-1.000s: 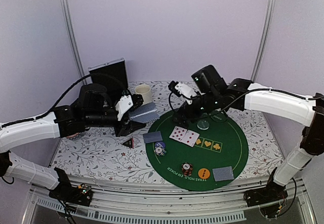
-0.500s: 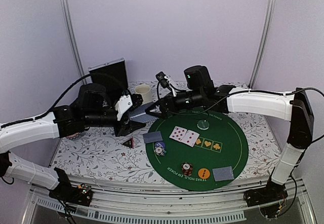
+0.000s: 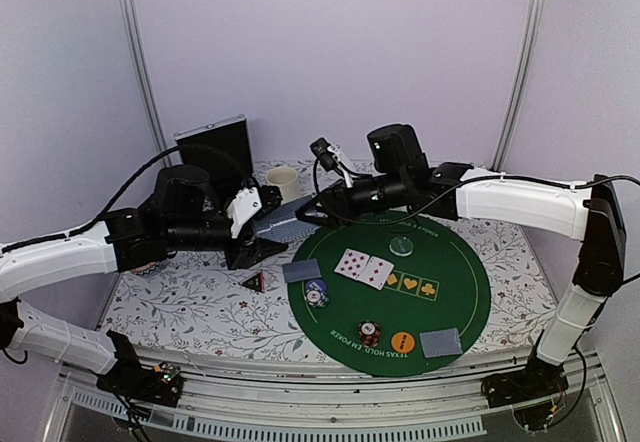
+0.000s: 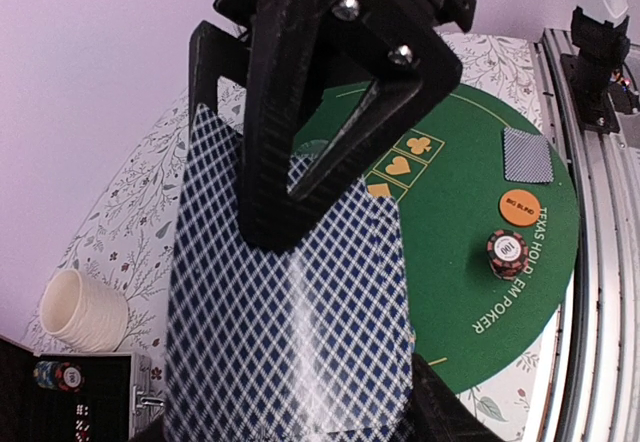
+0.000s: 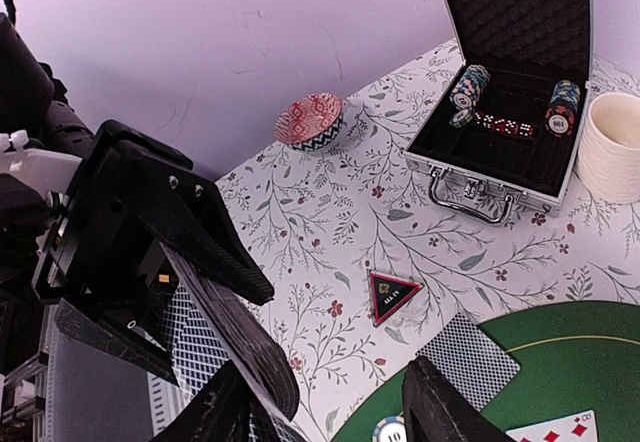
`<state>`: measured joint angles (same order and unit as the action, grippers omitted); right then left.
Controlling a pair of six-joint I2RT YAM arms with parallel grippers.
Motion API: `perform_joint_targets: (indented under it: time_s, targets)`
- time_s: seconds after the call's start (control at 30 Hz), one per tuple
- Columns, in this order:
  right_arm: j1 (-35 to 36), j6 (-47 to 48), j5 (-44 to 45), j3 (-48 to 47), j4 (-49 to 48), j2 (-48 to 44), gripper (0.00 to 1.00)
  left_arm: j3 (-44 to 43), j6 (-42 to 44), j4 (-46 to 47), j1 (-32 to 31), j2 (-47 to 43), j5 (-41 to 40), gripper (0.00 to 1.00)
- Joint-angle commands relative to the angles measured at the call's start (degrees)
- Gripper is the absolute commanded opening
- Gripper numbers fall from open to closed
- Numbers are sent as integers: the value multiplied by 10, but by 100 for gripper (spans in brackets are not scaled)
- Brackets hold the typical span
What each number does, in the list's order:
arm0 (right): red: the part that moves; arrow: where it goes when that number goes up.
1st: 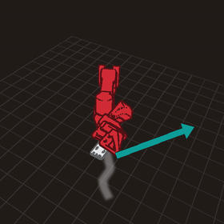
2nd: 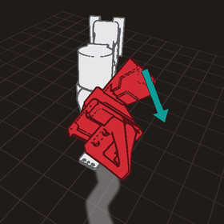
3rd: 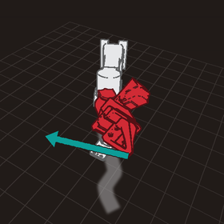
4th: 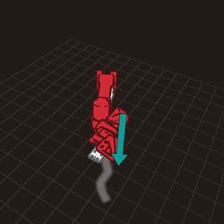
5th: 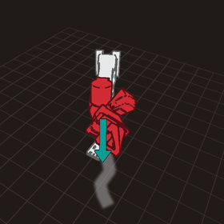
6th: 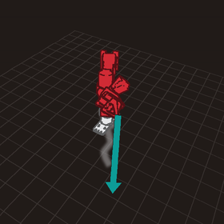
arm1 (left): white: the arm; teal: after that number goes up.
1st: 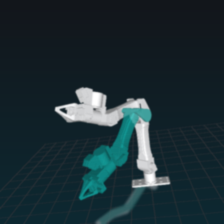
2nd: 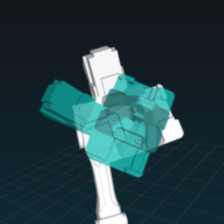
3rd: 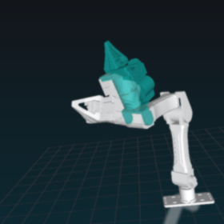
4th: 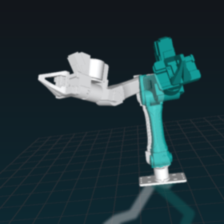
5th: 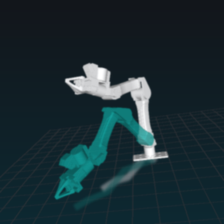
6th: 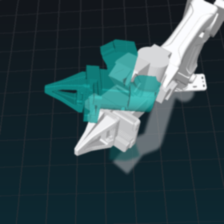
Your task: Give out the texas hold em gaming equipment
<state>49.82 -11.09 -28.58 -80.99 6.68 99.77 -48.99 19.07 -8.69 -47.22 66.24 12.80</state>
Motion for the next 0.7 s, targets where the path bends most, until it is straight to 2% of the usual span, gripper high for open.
perform_joint_targets:
  time_s: [0.0, 0.17, 0.33, 0.67]
  targets:
    - [-5, 13, 14, -4, 37, -21, 50, 2, 5, 18, 3, -11, 6, 52]
    - [-5, 22, 23, -10, 65, -36, 31, 2, 5, 18, 3, -11, 5, 52]
    - [-5, 41, 68, -26, 129, -58, 4, 2, 5, 18, 3, -11, 4, 52]
    - [-13, 66, 173, -31, 224, -152, 2, 2, 4, 18, 3, -10, 3, 52]
